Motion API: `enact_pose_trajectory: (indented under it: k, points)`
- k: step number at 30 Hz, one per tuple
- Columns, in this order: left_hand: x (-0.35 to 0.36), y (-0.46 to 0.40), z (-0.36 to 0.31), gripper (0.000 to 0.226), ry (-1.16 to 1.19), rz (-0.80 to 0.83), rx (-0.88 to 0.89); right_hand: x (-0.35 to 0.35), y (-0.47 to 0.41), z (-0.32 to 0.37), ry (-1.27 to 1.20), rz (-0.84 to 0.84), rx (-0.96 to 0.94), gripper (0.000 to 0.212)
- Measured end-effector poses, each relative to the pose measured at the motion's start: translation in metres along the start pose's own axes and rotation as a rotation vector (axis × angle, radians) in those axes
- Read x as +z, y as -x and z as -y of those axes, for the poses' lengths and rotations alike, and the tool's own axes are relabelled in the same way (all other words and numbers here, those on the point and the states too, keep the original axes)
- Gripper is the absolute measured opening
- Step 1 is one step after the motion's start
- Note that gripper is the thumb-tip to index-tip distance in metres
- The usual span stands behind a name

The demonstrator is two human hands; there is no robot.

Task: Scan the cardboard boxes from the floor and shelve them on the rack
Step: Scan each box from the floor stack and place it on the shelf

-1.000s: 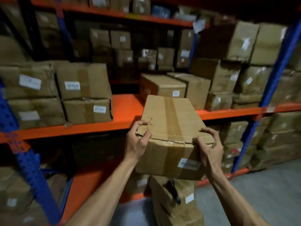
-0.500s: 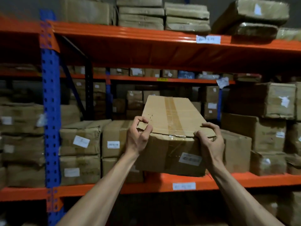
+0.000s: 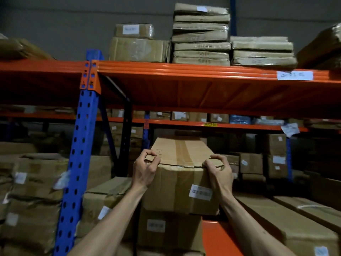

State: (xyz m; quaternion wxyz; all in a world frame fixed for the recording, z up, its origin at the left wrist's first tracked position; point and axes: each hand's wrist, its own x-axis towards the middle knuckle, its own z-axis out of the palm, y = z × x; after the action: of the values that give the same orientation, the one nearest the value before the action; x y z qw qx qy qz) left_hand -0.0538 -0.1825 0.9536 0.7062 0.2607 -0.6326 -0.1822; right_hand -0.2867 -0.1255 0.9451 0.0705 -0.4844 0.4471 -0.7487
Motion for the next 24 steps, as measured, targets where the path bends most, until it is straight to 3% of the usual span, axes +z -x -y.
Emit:
enact_pose_trajectory:
  k: [7,10,13,16,18,24]
  points:
    - [0.004,-0.065,0.07,0.005,-0.131,-0.026,0.183,0.072,-0.062,-0.053,0.064,0.017,-0.071,0.019]
    - [0.011,-0.061,0.111,0.029,-0.344,0.046,0.273,0.085,-0.063,-0.085,0.177,0.063,-0.203,0.019]
    - [0.018,-0.062,0.126,0.049,-0.685,0.054,0.545,0.09,-0.065,-0.104,0.46,0.025,-0.393,0.049]
    - [0.02,-0.061,0.13,0.056,-0.939,0.12,0.79,0.084,-0.06,-0.117,0.738,-0.045,-0.763,0.061]
    - [0.02,-0.053,0.135,0.059,-0.975,0.139,0.764,0.081,-0.051,-0.128,0.848,-0.037,-0.902,0.063]
    - [0.026,-0.053,0.128,0.062,-1.076,0.206,0.59,0.08,-0.055,-0.123,0.902,0.073,-0.832,0.066]
